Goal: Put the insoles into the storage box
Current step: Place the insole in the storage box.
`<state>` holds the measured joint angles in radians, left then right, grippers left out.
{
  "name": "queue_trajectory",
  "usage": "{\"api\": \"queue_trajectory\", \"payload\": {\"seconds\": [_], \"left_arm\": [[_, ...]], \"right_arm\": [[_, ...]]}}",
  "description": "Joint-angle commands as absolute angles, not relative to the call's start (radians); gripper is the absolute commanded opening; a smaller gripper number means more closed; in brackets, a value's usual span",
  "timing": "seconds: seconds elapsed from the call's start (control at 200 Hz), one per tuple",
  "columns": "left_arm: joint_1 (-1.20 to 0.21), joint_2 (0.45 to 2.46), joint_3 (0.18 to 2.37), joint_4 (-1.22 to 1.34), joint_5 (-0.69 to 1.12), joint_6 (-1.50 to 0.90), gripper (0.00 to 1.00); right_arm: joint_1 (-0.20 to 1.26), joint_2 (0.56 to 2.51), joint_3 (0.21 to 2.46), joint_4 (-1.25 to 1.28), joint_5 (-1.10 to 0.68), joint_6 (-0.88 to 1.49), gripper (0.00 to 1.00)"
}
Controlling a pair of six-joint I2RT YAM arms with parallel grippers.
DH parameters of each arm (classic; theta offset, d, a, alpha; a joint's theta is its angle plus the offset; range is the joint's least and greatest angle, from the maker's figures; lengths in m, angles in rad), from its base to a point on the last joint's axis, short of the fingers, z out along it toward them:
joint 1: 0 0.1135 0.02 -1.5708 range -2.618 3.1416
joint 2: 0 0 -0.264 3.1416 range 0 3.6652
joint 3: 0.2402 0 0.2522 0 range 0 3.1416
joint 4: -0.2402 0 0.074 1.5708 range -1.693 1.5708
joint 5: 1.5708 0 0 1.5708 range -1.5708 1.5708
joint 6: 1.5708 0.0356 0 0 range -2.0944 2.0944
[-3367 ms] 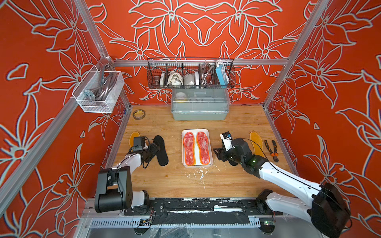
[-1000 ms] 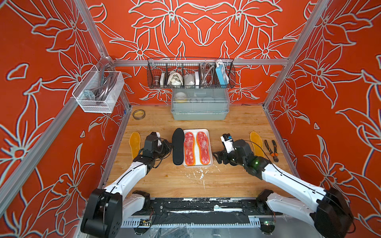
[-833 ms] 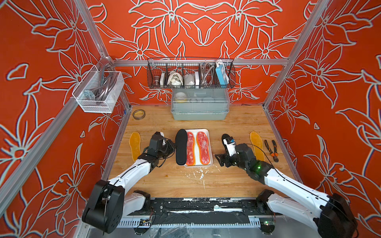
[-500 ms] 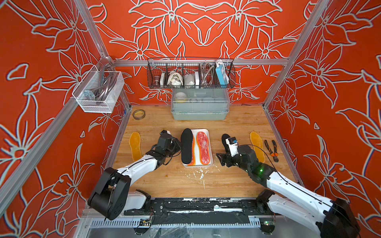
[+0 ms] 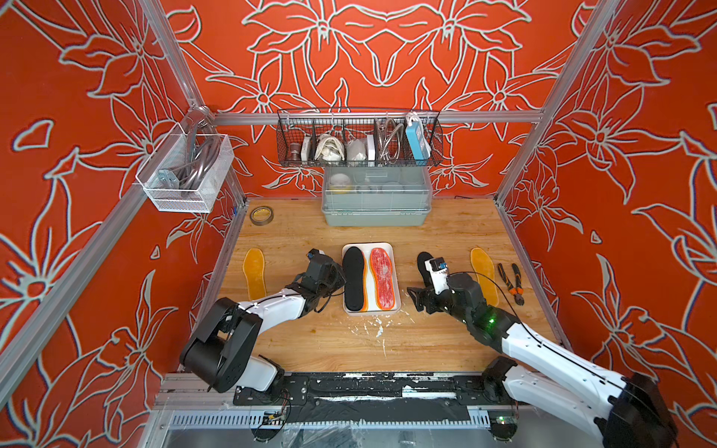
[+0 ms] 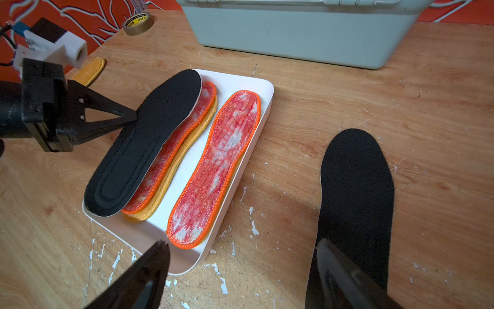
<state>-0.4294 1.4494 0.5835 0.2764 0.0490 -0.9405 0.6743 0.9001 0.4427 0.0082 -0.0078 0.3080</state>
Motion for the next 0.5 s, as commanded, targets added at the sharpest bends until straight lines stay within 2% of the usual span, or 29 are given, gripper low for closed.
{"api": "queue_trajectory", "payload": {"seconds": [0.0,0.495], "left_arm": [[-0.437,1.472,0.604,0.310,0.038,-0.942,0.00],[-0.439,1.538,0.618,0.328,0.063,-0.953,0.00]], "right_arm": [[0.680,0.902,0.429,0.026,0.003,0.301,0.89],[0.680,0.923,0.436,0.029,-0.001,0.301,0.88]]}}
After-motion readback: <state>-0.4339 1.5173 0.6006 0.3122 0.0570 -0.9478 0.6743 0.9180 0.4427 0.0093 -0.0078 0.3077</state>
